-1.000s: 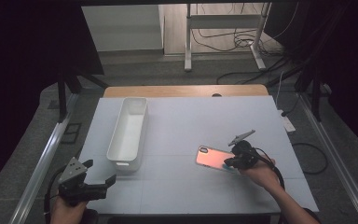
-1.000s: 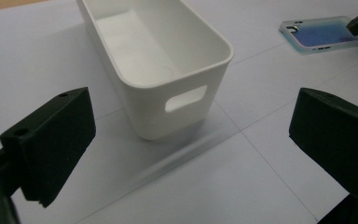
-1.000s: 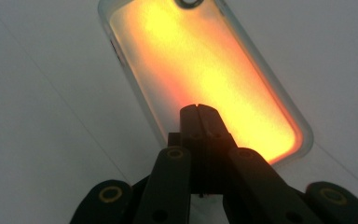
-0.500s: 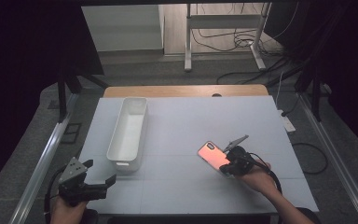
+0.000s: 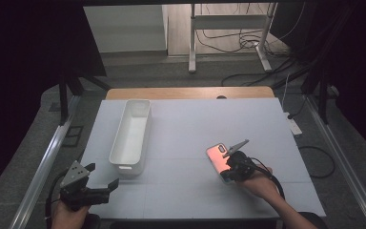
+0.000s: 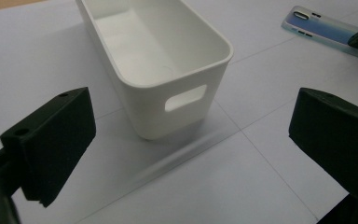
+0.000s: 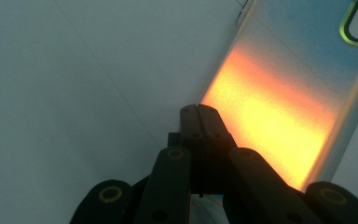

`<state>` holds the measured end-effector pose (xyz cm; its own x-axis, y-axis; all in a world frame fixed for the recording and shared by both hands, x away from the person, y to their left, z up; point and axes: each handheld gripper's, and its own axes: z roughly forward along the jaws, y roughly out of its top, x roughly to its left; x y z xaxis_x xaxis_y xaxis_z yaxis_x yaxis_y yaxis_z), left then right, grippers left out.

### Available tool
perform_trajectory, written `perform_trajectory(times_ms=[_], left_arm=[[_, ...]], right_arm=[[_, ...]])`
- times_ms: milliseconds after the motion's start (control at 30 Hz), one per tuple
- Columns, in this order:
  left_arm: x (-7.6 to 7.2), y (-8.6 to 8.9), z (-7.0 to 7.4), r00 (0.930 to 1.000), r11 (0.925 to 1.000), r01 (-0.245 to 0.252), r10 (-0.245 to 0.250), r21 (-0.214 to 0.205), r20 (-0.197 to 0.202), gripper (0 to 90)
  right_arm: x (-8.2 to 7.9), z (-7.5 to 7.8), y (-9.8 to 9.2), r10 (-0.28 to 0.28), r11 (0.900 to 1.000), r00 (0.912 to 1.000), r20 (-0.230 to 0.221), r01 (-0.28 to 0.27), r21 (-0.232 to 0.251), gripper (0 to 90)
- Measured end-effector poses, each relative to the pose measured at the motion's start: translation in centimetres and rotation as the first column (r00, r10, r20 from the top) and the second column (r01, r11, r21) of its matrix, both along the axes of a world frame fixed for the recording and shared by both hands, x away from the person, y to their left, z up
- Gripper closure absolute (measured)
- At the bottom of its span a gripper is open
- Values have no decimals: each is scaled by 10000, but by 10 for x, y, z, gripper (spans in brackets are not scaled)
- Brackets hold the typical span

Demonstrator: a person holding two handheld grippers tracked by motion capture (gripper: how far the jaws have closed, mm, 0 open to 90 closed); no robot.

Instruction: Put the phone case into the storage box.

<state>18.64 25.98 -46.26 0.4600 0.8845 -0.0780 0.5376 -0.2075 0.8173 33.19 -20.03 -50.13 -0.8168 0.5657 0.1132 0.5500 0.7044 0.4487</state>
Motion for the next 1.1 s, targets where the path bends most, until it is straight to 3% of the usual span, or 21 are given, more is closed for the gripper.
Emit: perform_trajectory(times_ms=[167,333,567,733,1100], left_arm=[[0,0,0,10000,10000,-7,7,-13,3,14],[0,0,0,10000,10000,-8,8,10,-11,14],[0,0,0,10000,10000,-10,10,17,-15,15],[0,0,0,10000,10000,6,-6,21,-13,16],[0,-1,0,10000,10000,67,-67,69,-15,18]], right_arm=[[1,7,-6,-267,9993,9994,202,261,268,890],[3,15,-16,-693,9969,9961,549,672,401,832],[7,25,-24,-1302,9910,9856,1079,1259,453,652],[10,26,-28,-1552,9870,9815,1125,1494,587,514],[14,29,-35,-2042,9781,9677,1481,1953,723,331]])
